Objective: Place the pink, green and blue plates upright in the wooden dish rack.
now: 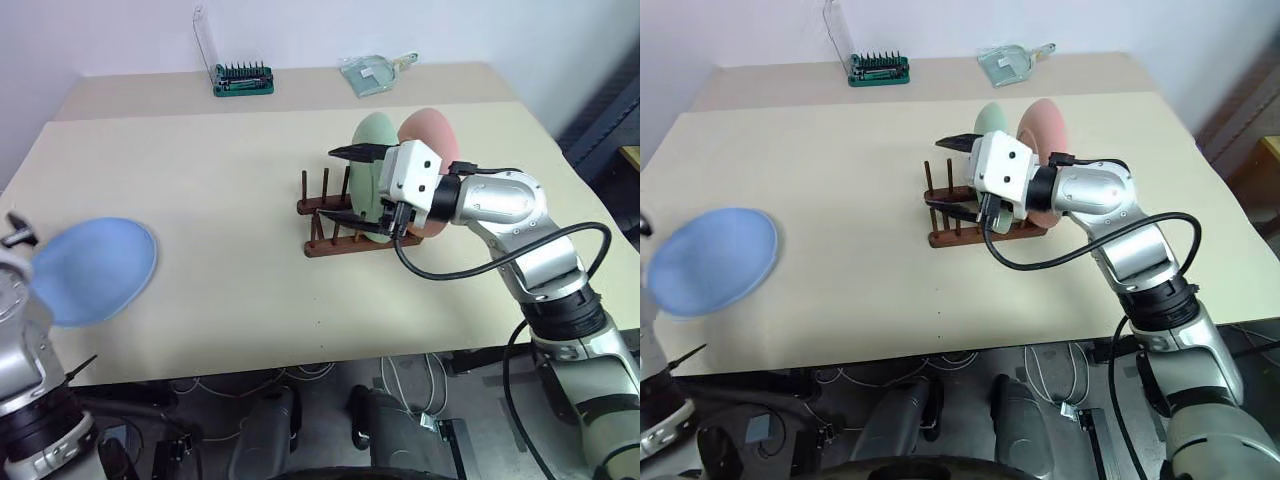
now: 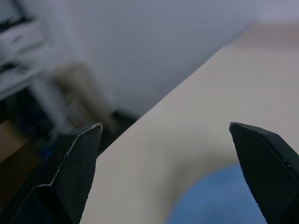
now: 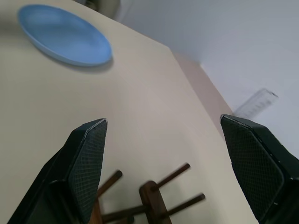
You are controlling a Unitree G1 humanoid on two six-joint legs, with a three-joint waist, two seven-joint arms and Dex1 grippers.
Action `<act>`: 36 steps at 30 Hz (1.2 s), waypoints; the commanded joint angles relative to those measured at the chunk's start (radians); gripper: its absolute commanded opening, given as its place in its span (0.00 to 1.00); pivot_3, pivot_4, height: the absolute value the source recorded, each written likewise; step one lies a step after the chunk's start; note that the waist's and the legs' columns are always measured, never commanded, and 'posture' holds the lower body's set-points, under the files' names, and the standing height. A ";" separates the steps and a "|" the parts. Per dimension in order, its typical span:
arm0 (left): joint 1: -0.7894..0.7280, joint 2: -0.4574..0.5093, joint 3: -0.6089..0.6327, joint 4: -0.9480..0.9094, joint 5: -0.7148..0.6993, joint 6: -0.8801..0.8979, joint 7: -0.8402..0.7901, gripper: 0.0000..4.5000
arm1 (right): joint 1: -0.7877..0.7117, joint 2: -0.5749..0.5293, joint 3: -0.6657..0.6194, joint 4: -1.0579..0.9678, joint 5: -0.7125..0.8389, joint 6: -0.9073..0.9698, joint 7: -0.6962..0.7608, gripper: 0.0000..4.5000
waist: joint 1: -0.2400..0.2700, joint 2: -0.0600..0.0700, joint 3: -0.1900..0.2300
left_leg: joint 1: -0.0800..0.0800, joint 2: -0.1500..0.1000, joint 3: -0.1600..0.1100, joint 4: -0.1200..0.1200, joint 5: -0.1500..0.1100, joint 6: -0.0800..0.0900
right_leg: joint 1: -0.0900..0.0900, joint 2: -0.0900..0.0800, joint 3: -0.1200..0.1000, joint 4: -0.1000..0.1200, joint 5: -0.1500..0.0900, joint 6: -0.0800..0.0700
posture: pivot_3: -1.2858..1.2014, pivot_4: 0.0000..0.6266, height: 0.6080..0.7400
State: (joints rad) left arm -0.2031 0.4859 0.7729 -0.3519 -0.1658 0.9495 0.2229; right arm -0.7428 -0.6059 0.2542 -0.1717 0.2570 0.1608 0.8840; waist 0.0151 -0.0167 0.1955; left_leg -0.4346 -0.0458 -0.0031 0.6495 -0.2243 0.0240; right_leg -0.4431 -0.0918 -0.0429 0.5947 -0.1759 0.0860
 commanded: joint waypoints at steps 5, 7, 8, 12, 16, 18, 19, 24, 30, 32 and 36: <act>0.023 -0.008 0.075 -0.051 -0.111 0.230 -0.133 1.00 | -0.022 0.039 -0.026 0.001 -0.008 -0.028 0.046 0.88 | -0.004 -0.001 0.000 | 0.000 0.000 -0.001 0.000 0.000 -0.001 | -0.001 -0.002 0.000 0.000 0.001 -0.002 | 0.52 0.24 0.97; 0.020 -0.023 0.094 -0.032 -0.131 0.284 -0.151 1.00 | -0.009 0.042 -0.030 -0.012 -0.009 -0.025 0.047 0.88 | -0.006 -0.001 0.000 | 0.000 0.000 -0.001 -0.001 0.001 -0.002 | -0.001 -0.002 0.000 0.001 0.001 -0.001 | 0.52 0.24 0.97; 0.010 -0.033 0.109 -0.020 -0.146 0.308 -0.163 0.94 | -0.004 0.042 -0.032 -0.018 -0.010 -0.023 0.048 0.88 | -0.006 -0.001 0.000 | 0.000 0.000 -0.001 -0.001 0.001 -0.002 | -0.001 -0.001 0.000 0.001 0.001 -0.001 | 0.52 0.24 0.97; -0.006 -0.064 0.132 0.024 -0.126 0.301 -0.141 0.60 | 0.009 0.032 -0.046 -0.026 -0.022 -0.016 0.039 0.88 | -0.004 -0.001 -0.001 | 0.000 0.000 -0.001 -0.001 0.001 -0.003 | -0.001 -0.001 0.000 0.001 0.001 -0.001 | 0.52 0.24 0.97; -0.024 -0.083 0.132 0.055 -0.119 0.271 -0.130 0.14 | 0.021 0.026 -0.055 -0.037 -0.031 -0.009 0.035 0.88 | -0.001 -0.001 -0.001 | 0.000 0.000 -0.001 -0.001 0.001 -0.003 | -0.001 -0.002 0.000 0.001 0.001 -0.002 | 0.52 0.24 0.97; -0.031 -0.086 0.122 0.064 -0.117 0.258 -0.127 0.00 | 0.026 0.027 -0.058 -0.043 -0.036 -0.007 0.033 0.88 | 0.000 -0.001 -0.001 | 0.001 0.000 -0.001 -0.001 0.001 -0.003 | -0.001 -0.002 0.000 0.001 0.001 -0.002 | 0.52 0.24 0.97; -0.038 -0.091 0.117 0.067 -0.119 0.248 -0.127 0.00 | 0.029 0.028 -0.059 -0.047 -0.039 -0.005 0.031 0.88 | -0.002 -0.001 -0.001 | 0.001 0.000 -0.001 -0.001 0.001 -0.003 | -0.001 -0.002 0.000 0.001 0.001 -0.003 | 0.52 0.24 0.97; -0.094 -0.139 0.076 0.004 -0.167 0.097 -0.164 0.00 | 0.032 0.027 -0.067 -0.057 -0.046 0.002 0.028 0.88 | 0.002 -0.001 -0.001 | 0.002 0.000 0.000 -0.001 0.001 -0.003 | 0.000 -0.002 0.000 0.001 0.001 -0.003 | 0.52 0.24 0.97; -0.235 -0.196 -0.120 -0.139 -0.167 -0.135 -0.170 0.00 | 0.003 0.035 -0.058 -0.043 -0.086 -0.027 0.020 0.88 | 0.000 -0.004 -0.001 | 0.002 0.000 0.000 -0.001 0.001 -0.003 | 0.001 -0.003 0.001 0.000 0.001 -0.003 | 0.52 0.24 0.97; -0.311 -0.217 -0.222 -0.169 -0.152 -0.188 -0.154 0.00 | -0.006 0.044 -0.039 -0.025 -0.131 -0.066 0.008 0.88 | -0.001 -0.004 -0.001 | 0.001 0.000 0.000 -0.001 0.001 -0.003 | 0.001 -0.003 0.001 0.000 0.001 -0.002 | 0.52 0.24 0.97; -0.385 -0.238 -0.383 -0.200 -0.117 -0.272 -0.156 0.00 | -0.034 0.078 -0.004 0.021 -0.249 -0.160 -0.058 0.88 | -0.009 -0.004 -0.001 | 0.002 0.000 0.002 -0.002 0.001 -0.003 | 0.001 -0.002 0.001 0.000 0.002 -0.002 | 0.52 0.24 0.97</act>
State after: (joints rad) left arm -0.5703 0.2491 0.4336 -0.5037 -0.3020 0.7252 0.0674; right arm -0.7430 -0.5435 0.2428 -0.1502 0.0542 0.0533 0.8614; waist 0.0063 -0.0207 0.1941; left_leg -0.4324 -0.0454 -0.0005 0.6479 -0.2228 0.0220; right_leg -0.4426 -0.0928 -0.0413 0.5952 -0.1742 0.0841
